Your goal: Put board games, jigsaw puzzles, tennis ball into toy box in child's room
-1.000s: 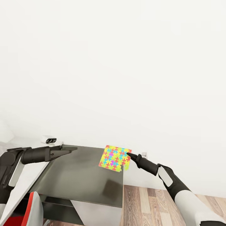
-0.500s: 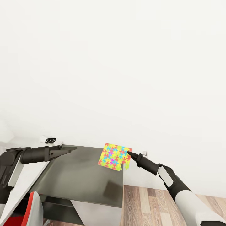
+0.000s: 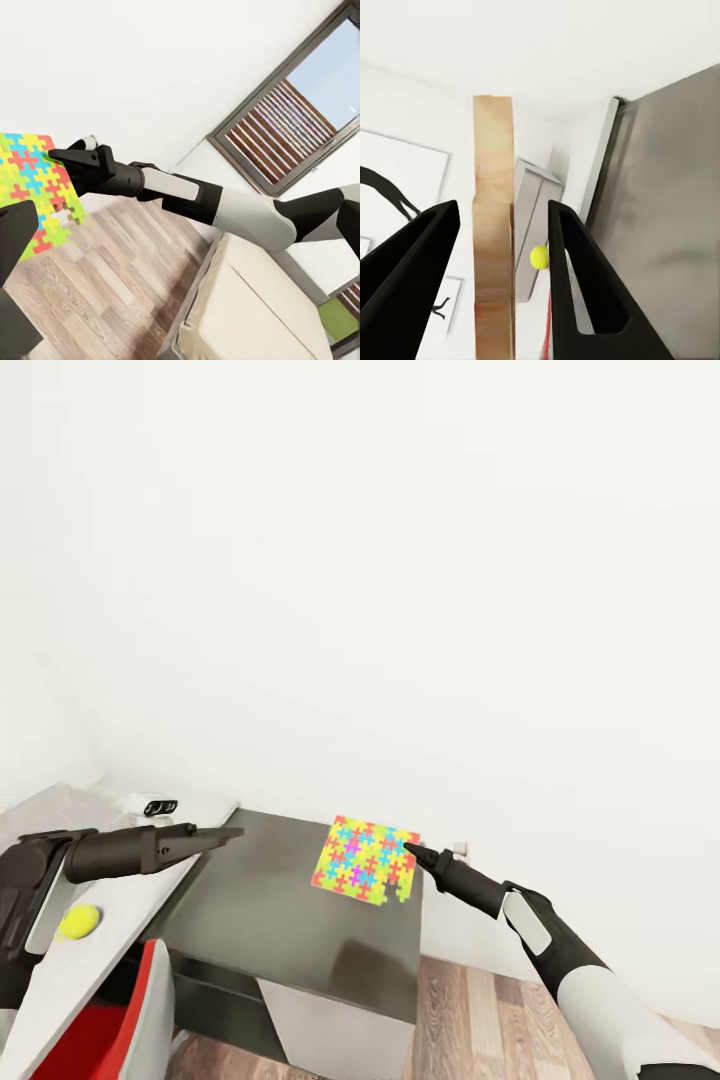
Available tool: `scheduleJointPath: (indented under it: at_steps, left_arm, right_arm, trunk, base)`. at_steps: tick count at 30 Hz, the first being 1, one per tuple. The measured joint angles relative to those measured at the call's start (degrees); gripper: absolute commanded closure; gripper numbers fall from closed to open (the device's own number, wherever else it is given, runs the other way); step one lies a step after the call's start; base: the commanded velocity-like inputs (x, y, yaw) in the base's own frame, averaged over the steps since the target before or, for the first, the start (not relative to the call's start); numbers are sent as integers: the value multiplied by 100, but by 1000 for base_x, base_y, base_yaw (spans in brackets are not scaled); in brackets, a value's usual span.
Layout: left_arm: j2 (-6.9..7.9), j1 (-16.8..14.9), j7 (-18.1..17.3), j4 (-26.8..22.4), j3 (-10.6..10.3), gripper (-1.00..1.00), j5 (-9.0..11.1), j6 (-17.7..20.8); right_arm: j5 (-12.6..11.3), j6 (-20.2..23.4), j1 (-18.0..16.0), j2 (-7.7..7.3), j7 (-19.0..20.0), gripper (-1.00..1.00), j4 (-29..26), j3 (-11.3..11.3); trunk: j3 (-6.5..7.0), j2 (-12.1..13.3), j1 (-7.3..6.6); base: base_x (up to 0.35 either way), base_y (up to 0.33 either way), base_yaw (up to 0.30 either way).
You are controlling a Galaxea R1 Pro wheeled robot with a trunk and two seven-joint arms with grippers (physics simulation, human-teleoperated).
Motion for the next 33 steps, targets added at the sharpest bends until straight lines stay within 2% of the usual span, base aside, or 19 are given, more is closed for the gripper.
scheduleJointPath:
  at_steps: [11, 27, 33]
  left_arm:
    - [0, 0, 0, -1, 0, -100, 0, 0]
    - [-1, -2, -1, 0, -2, -100, -4, -1]
    - [0, 0, 0, 0, -2, -100, -4, -2]
  right_arm:
    - [13, -2, 0, -3, 5, 100, 0, 0]
    - [20, -4, 1, 4, 3, 100, -2, 5]
    - [23, -9, 0, 10, 0, 100, 0, 22]
  trunk:
    - [0, 0, -1]
    - [1, 0, -1]
    - [0, -1, -1]
  base:
    - [-60, 0, 264]
    - [-1, 0, 23]
    - [0, 0, 198]
